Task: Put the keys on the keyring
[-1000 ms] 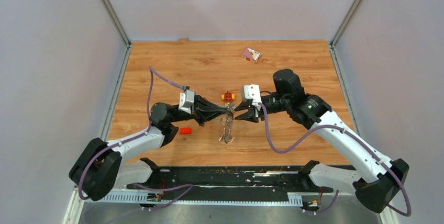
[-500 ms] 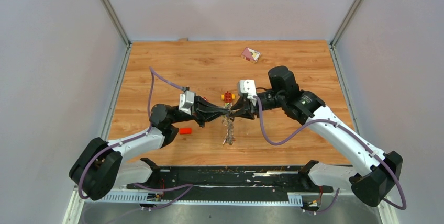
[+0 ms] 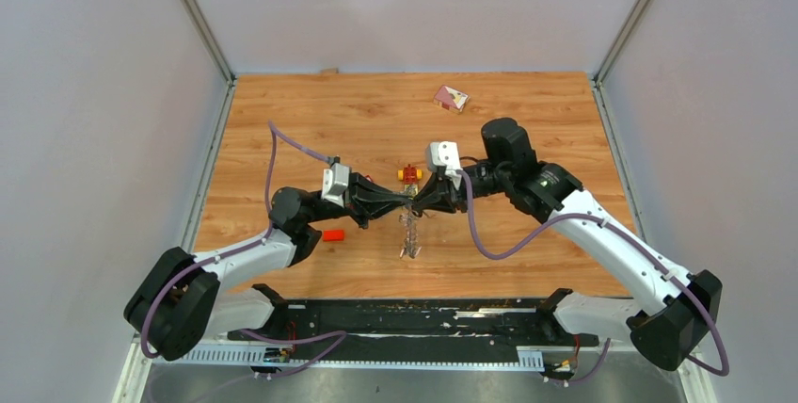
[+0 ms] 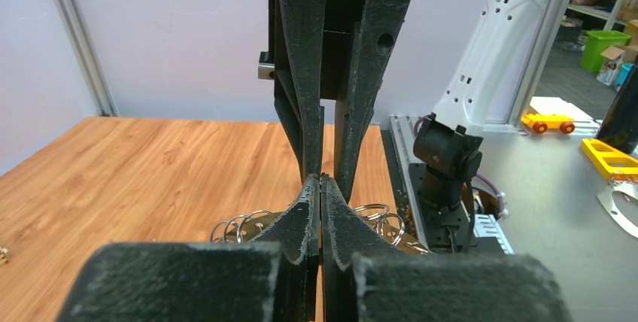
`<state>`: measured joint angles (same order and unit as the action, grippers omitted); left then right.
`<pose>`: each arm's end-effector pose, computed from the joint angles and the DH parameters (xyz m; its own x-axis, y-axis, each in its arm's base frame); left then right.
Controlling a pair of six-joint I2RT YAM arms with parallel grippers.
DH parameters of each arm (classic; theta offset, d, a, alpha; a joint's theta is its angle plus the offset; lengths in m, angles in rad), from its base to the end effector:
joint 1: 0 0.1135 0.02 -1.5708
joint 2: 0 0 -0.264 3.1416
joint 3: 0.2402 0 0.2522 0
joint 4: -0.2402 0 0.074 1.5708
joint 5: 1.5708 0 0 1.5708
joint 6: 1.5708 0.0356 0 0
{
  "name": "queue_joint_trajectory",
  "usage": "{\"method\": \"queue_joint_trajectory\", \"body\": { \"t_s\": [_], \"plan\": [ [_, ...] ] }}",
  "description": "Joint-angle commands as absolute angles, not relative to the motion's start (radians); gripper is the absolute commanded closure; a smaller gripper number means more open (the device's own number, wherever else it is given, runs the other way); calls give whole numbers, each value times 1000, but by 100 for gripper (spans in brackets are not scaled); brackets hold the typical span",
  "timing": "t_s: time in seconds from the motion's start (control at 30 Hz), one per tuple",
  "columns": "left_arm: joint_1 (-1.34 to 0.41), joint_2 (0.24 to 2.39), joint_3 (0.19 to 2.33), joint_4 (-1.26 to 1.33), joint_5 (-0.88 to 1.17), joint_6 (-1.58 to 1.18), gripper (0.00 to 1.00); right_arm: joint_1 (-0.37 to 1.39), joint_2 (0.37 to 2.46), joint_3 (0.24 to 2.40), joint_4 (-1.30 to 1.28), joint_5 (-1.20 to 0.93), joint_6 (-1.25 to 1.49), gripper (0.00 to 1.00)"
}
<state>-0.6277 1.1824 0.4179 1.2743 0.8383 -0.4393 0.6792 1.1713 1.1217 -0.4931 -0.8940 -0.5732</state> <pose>0.1655 -0.1528 0.2793 -0.0329 -0.3275 -0.9443 0.9988 0.0230 -0.0428 0.1751 0.1770 0.3548 0.1574 -0.3094 -0.9378 -0.9849 -0.1188 -0.1261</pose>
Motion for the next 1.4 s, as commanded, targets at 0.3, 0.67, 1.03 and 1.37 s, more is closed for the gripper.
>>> {"method": "queue_joint_trajectory", "body": {
  "t_s": [0.3, 0.67, 1.03, 1.37],
  "plan": [
    [-631, 1173, 420, 1330, 809, -404, 100, 677, 1192, 1151, -426, -943, -539, 99],
    [-630, 1144, 434, 1175, 858, -246, 95, 692, 1153, 1171, -563, -817, -695, 100],
    [-629, 1130, 509, 876, 965, -57, 82, 726, 1149, 1208, -678, -702, -776, 100],
    [-631, 1143, 679, 460, 995, 199, 65, 800, 1225, 1306, -791, -554, -785, 100]
  ]
}}
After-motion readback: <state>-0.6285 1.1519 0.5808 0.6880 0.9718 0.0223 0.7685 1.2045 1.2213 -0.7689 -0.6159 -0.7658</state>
